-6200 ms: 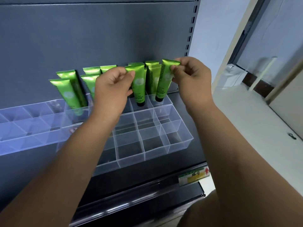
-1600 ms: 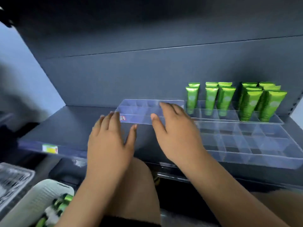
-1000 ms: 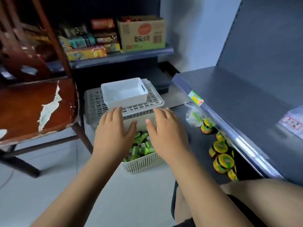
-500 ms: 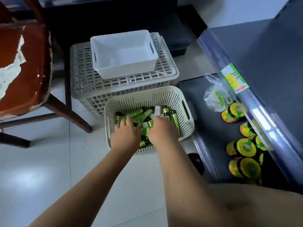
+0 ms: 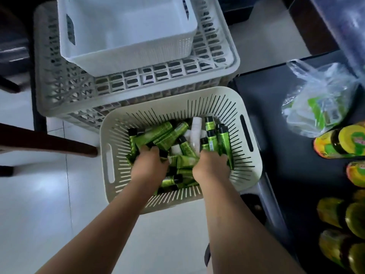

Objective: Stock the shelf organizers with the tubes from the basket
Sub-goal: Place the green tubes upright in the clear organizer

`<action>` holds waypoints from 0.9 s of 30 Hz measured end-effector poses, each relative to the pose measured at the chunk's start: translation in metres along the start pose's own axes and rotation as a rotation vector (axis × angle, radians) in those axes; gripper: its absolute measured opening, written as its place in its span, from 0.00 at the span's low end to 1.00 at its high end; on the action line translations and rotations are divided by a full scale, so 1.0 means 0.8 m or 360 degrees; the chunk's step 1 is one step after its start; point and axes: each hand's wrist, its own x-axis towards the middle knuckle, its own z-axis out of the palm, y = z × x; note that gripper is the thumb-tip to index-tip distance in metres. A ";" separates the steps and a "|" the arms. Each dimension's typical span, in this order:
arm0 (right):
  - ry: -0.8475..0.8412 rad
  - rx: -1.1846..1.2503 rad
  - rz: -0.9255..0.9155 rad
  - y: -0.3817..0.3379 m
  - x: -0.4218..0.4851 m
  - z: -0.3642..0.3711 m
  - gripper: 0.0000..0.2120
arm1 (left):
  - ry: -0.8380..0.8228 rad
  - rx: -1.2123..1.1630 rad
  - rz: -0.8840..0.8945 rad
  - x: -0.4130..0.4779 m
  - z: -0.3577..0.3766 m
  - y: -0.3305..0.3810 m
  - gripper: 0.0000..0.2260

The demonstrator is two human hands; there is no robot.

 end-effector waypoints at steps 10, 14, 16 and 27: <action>-0.0307 -0.0297 0.0189 0.007 0.001 0.011 0.15 | 0.0145 -0.0544 -0.0085 -0.031 -0.033 0.001 0.13; -0.0201 -0.0286 0.0130 0.006 -0.002 0.001 0.15 | 0.0188 -0.1012 -0.0215 -0.046 -0.052 -0.006 0.13; -0.0113 -0.0298 0.0072 0.004 -0.006 -0.003 0.13 | 0.0189 -0.1302 -0.0284 -0.054 -0.055 -0.013 0.12; 0.0113 0.1098 -0.0169 0.000 -0.095 -0.112 0.18 | -0.0110 -0.2906 -0.0347 -0.138 -0.101 0.005 0.10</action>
